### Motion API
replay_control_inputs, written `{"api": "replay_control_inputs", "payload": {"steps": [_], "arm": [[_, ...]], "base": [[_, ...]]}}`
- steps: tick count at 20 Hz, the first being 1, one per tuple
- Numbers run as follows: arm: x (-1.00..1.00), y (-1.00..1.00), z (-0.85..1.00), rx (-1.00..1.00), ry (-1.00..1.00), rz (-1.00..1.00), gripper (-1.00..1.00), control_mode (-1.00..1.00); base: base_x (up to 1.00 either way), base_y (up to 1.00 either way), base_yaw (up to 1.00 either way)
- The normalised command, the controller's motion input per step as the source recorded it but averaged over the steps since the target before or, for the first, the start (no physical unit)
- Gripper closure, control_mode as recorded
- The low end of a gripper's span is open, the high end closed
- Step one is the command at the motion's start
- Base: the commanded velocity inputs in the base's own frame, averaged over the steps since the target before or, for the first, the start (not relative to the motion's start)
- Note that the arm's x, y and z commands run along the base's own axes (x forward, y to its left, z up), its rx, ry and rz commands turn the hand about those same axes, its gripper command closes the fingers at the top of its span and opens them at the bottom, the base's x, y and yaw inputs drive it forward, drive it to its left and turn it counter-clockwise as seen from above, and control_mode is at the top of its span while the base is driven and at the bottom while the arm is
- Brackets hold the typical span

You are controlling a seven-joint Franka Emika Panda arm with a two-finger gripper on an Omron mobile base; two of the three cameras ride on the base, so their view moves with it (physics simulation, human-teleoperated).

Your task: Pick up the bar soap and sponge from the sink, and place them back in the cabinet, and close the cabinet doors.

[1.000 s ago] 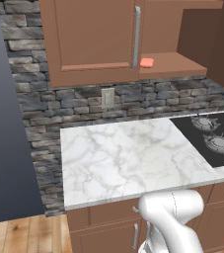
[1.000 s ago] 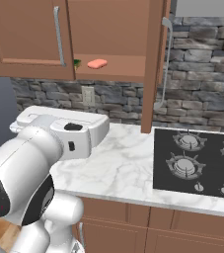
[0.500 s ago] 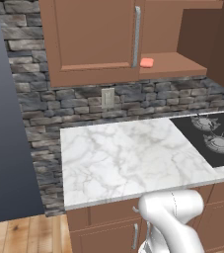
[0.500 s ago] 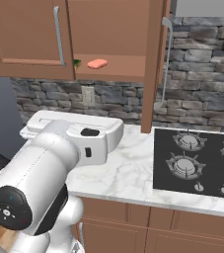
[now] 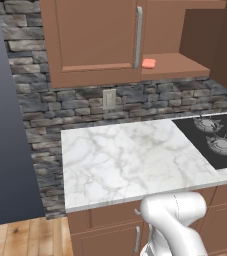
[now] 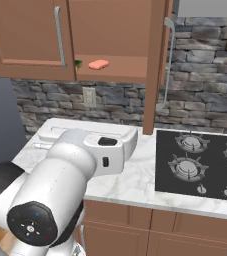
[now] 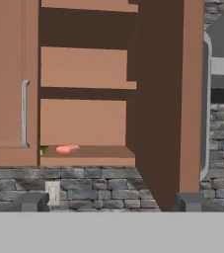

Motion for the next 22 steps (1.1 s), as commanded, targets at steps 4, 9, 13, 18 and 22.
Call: {"api": "replay_control_inputs", "payload": {"steps": [4,9,13,18,22], "arm": [[-0.03,-0.18,-0.07,0.00,0.00,0.03,-1.00,-1.00],[0.00,-0.24,-0.07,0.00,0.00,0.03,-1.00,-1.00],[0.00,-0.30,-0.10,0.00,0.00,0.03,-1.00,-1.00],[0.00,-0.29,-0.16,0.00,-0.03,0.04,-1.00,-1.00],[0.00,-0.29,-0.08,0.00,-0.02,0.05,-1.00,-1.00]], "base": [[0.00,0.00,0.00],[0.00,0.00,0.00],[0.00,0.00,0.00],[0.00,0.00,0.00],[0.00,0.00,0.00]]}}
